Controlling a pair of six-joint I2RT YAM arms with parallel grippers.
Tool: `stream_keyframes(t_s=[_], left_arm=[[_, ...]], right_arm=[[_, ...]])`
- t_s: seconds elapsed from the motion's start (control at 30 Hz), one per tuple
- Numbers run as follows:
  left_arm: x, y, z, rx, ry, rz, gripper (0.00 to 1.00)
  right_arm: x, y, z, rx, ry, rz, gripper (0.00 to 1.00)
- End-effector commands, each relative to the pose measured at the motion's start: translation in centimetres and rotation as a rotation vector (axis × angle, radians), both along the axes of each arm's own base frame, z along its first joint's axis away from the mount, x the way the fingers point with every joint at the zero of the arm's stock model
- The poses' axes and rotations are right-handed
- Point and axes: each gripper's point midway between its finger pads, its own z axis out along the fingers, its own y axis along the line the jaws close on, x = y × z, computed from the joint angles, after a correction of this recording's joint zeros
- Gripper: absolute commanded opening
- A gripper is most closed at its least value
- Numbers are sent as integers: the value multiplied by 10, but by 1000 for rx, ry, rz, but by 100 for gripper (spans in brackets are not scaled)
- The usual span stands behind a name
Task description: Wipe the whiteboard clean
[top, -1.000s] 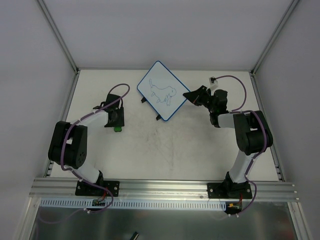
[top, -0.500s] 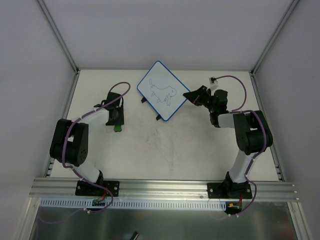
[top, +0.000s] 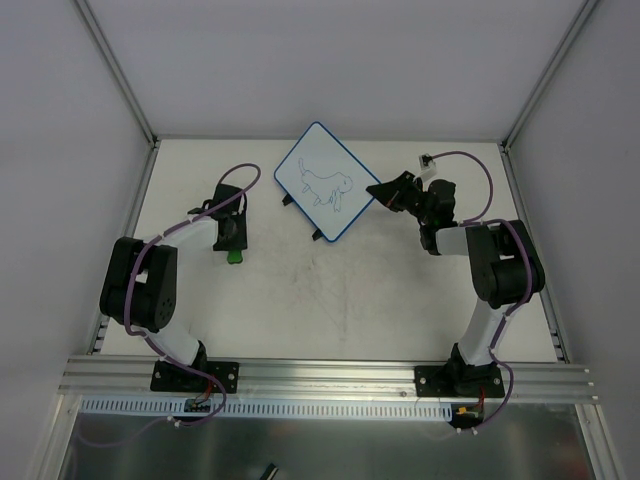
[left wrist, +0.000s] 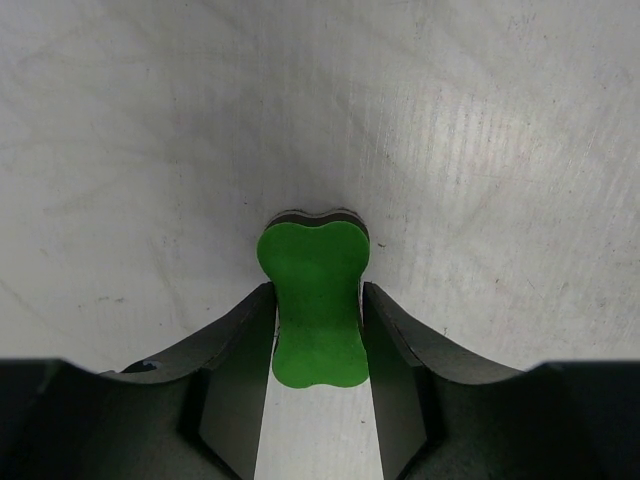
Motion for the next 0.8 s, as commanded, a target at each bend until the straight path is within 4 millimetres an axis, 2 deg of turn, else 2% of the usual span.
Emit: stream_keyframes(t_s=[0.0,0.07,0.3,0.33,0.37,0.53,0.63,0.67,0.73,0.77], left_arm=[[1,-11,2,-34,3,-2,41],[2,-11,1,-31,5,0,40],[2,-10,1,-25,3,5,27],[2,-10,1,-26,5,2,21],[3,-10,0,-25,8,1,19],[5,-15,10,-53,-21,7,16],[17,-25,33,-103,-84,6,17],[25,-30,50,-128,-129,7,17],[34,-38,71,-166,-178,-7,15],[45,-46,90,-204,-221,-20,14]], right_arm=[[7,-3,21,15,-94,-4,0],[7,-3,22,17,-93,-4,0],[8,-6,21,25,-89,-12,0],[8,-5,22,26,-93,-10,0],[8,-5,22,27,-91,-9,0],[7,-5,22,29,-93,-7,0],[7,-4,23,29,-94,-4,0],[8,-5,23,27,-96,-4,0],[7,-5,23,28,-95,-2,0],[6,-5,22,27,-95,-1,0]])
